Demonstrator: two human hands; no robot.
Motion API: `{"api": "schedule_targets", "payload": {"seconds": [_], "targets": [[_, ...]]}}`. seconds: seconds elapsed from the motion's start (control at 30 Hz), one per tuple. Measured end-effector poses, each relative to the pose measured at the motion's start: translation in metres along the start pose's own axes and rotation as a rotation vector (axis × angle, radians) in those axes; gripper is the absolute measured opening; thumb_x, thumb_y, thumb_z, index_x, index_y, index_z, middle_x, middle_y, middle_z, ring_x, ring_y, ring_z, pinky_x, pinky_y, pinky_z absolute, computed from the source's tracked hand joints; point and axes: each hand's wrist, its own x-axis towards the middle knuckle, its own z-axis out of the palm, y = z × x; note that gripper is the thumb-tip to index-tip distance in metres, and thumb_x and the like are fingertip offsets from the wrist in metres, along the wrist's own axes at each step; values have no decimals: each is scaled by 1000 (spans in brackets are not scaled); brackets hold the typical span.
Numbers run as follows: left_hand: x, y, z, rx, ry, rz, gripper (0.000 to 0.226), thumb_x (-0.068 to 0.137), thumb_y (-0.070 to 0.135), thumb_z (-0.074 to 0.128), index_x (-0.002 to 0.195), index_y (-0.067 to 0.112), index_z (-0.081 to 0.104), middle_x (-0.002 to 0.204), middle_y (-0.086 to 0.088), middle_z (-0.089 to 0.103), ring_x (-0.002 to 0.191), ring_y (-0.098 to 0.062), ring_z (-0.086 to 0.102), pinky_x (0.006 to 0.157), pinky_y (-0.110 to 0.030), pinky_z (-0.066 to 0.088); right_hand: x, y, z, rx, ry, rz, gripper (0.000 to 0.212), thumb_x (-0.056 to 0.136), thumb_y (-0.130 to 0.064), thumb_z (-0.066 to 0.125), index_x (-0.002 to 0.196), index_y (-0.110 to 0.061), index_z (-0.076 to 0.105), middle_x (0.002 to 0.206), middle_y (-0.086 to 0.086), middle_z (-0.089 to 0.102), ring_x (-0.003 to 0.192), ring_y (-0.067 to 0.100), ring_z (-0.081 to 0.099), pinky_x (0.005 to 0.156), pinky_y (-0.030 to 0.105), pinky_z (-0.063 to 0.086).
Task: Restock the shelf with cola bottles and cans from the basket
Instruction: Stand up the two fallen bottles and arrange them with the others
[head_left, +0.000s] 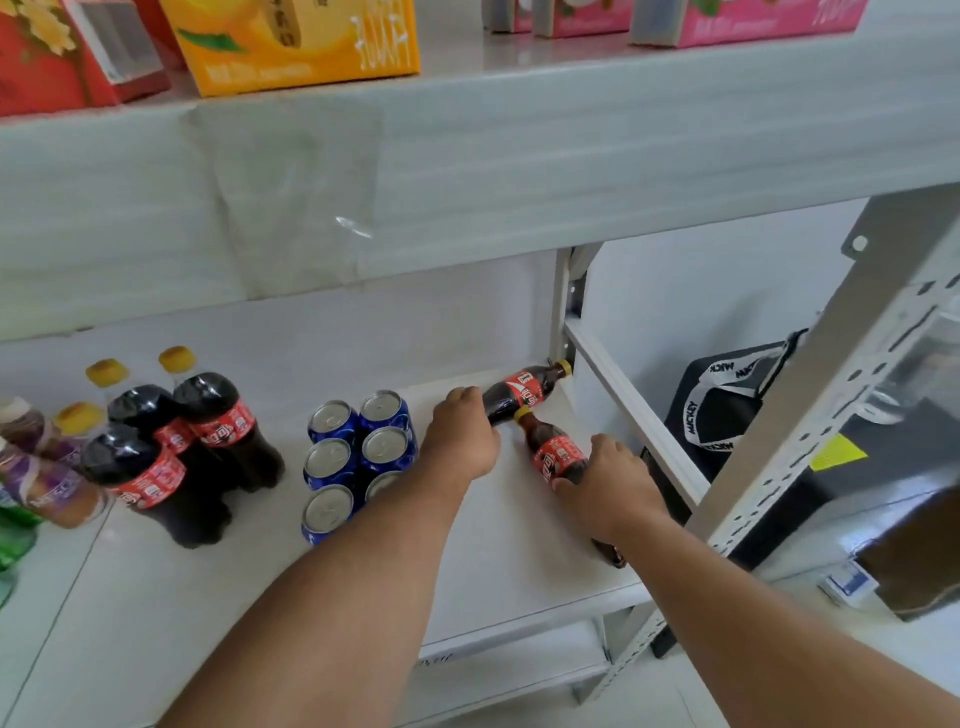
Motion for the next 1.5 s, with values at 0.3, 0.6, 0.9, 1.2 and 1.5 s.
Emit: {"api": "schedule_targets", "payload": {"seconds": [0.3,0.6,0.9,1.2,1.5], "targets": [[36,0,17,180,-71,30,57,92,27,72,142,13,50,136,-10,58,125,-31,56,103,-45,51,9,9,12,-35,-115,74,54,93,-40,70,136,-18,46,110,2,59,98,22,62,79,35,57],[32,10,23,370,-137,-54,67,91,41,74,145,13,46,135,-12,60,124,-33,55,98,-43,46,9,18,20,-14,-107,115,48,91,-33,70,130,-17,46,100,3,59,89,24,66,78,42,64],[38,19,30,83,-168,-288,78,90,33,77,153,13,35,136,-14,57,120,-34,60,98,-49,56,12,17,22,26,-116,129,53,93,-39,69,135,-15,47,106,3,60,89,22,64,65,31,52],[31,19,21,-241,-178,-420,69,90,17,76,147,12,38,128,-16,59,110,-40,63,80,-51,62,18,15,25,146,-163,202,48,91,-34,72,132,-15,55,108,5,65,94,21,66,80,33,59],[-35,23,-33,-664,-107,-436,60,80,19,77,134,12,51,113,-14,63,94,-34,67,59,-41,60,-7,12,1,497,-105,203,46,83,-35,82,120,-16,62,97,8,70,84,26,68,84,44,59]]}}
